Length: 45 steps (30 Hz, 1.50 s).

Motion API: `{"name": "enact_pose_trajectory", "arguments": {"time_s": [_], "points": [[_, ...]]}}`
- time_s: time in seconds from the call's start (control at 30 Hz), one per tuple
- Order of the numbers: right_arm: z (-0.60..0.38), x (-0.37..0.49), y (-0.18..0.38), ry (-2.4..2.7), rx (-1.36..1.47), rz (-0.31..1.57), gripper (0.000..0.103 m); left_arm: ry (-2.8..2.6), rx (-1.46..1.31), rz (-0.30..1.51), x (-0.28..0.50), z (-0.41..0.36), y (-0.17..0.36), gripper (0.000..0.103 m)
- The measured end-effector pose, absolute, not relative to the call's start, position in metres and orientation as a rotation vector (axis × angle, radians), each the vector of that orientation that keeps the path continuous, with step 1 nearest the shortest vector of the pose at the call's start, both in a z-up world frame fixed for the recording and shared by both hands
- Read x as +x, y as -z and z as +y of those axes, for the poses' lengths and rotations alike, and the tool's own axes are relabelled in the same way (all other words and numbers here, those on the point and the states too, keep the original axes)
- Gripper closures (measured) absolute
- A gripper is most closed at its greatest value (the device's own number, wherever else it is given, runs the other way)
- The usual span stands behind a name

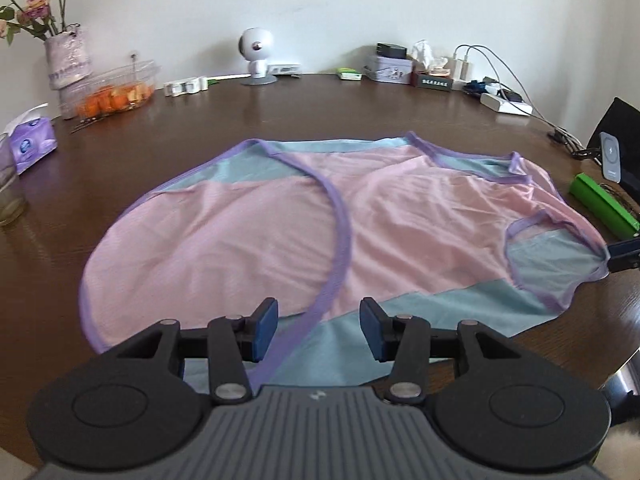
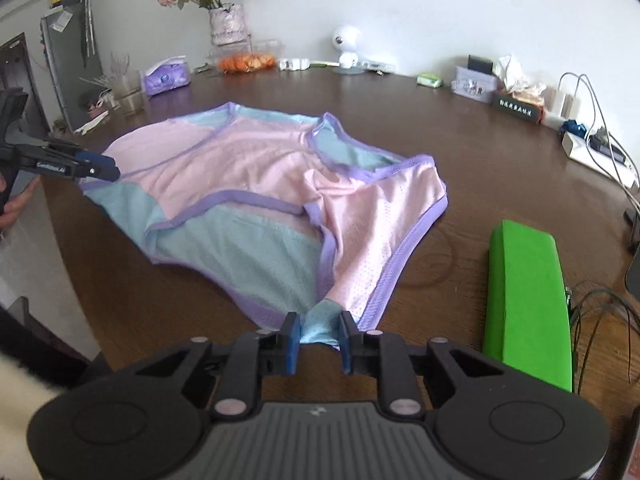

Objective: Fold clothes

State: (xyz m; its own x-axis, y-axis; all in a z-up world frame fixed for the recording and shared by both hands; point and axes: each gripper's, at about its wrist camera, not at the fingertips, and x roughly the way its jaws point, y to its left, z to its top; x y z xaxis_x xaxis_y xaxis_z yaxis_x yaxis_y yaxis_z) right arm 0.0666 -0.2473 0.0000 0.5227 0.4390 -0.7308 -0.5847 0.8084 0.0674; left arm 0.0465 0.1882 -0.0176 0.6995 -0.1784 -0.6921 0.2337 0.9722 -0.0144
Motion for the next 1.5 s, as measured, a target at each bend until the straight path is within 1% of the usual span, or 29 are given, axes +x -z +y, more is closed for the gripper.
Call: {"name": "enact_pose_trajectory", "arguments": {"time_s": [0.03, 0.07, 0.1, 0.17, 0.23, 0.4, 0.47, 0.5, 0.53, 0.57, 0.63, 0.67, 0.7, 0.73, 0.77, 0.87, 1.0, 1.13, 1.23, 1.3, 1.37, 1.4, 1.43, 1.47, 1.5], "points": [[-0.247, 0.064, -0.003, -0.616, -0.195, 0.802, 0.084, 0.208, 0.08, 0.765, 0.043, 0.198, 0.019, 0.057], [-0.243, 0.062, -0.008, -0.646, -0.188, 0.77, 0.079, 0.198, 0.088, 0.763, 0.039, 0.206, 0.02, 0.057], [-0.238, 0.061, -0.014, -0.675, -0.182, 0.739, 0.077, 0.226, 0.114, 0.75, 0.036, 0.213, 0.019, 0.056], [-0.229, 0.057, -0.024, -0.735, -0.169, 0.676, 0.07, 0.289, 0.159, 0.727, 0.036, 0.231, 0.013, 0.052], [-0.201, 0.058, -0.028, -0.828, -0.179, 0.643, 0.069, 0.339, 0.154, 0.733, 0.036, 0.241, 0.015, 0.042], [-0.143, 0.054, -0.009, -0.936, -0.278, 0.636, 0.072, 0.429, 0.141, 0.742, 0.037, 0.26, 0.021, 0.042], [-0.13, 0.055, -0.003, -0.947, -0.293, 0.637, 0.073, 0.459, 0.145, 0.739, 0.036, 0.265, 0.023, 0.048], [-0.127, 0.056, 0.0, -0.947, -0.293, 0.646, 0.073, 0.475, 0.146, 0.738, 0.036, 0.268, 0.024, 0.057], [-0.124, 0.057, 0.003, -0.947, -0.293, 0.655, 0.077, 0.49, 0.148, 0.737, 0.035, 0.271, 0.025, 0.067], [-0.12, 0.059, 0.005, -0.947, -0.292, 0.664, 0.081, 0.501, 0.153, 0.733, 0.033, 0.271, 0.028, 0.071], [-0.117, 0.06, 0.009, -0.945, -0.293, 0.67, 0.089, 0.503, 0.174, 0.719, 0.026, 0.266, 0.032, 0.085], [-0.117, 0.06, 0.011, -0.943, -0.293, 0.668, 0.095, 0.512, 0.171, 0.718, 0.027, 0.27, 0.032, 0.088], [-0.122, 0.058, 0.011, -0.946, -0.284, 0.673, 0.098, 0.521, 0.166, 0.718, 0.028, 0.273, 0.032, 0.095], [-0.123, 0.058, 0.011, -0.948, -0.273, 0.679, 0.101, 0.532, 0.157, 0.718, 0.029, 0.277, 0.032, 0.099], [-0.123, 0.058, 0.011, -0.947, -0.269, 0.683, 0.102, 0.547, 0.147, 0.721, 0.03, 0.28, 0.032, 0.1], [-0.131, 0.06, 0.005, -0.941, -0.238, 0.666, 0.102, 0.571, 0.143, 0.714, 0.04, 0.286, 0.027, 0.101], [-0.143, 0.077, -0.013, -0.918, -0.171, 0.628, 0.102, 0.594, 0.153, 0.694, 0.056, 0.291, 0.018, 0.101], [-0.14, 0.117, -0.029, -0.879, -0.201, 0.595, 0.102, 0.601, 0.187, 0.645, 0.093, 0.291, 0.001, 0.101], [-0.127, 0.154, -0.03, -0.851, -0.253, 0.613, 0.102, 0.598, 0.189, 0.658, 0.128, 0.289, 0.004, 0.101], [-0.116, 0.173, -0.023, -0.839, -0.286, 0.661, 0.101, 0.569, 0.195, 0.698, 0.147, 0.286, 0.011, 0.099], [-0.12, 0.174, -0.025, -0.806, -0.306, 0.657, 0.091, 0.536, 0.187, 0.717, 0.146, 0.294, 0.013, 0.096], [-0.122, 0.173, -0.027, -0.79, -0.315, 0.654, 0.089, 0.524, 0.176, 0.719, 0.14, 0.3, 0.013, 0.09], [-0.133, 0.168, -0.03, -0.783, -0.307, 0.65, 0.079, 0.512, 0.165, 0.721, 0.134, 0.306, 0.013, 0.077], [-0.148, 0.159, -0.034, -0.786, -0.297, 0.656, 0.067, 0.501, 0.154, 0.723, 0.128, 0.313, 0.013, 0.069], [-0.163, 0.151, -0.038, -0.789, -0.287, 0.661, 0.064, 0.489, 0.142, 0.725, 0.122, 0.319, 0.012, 0.061]]}}
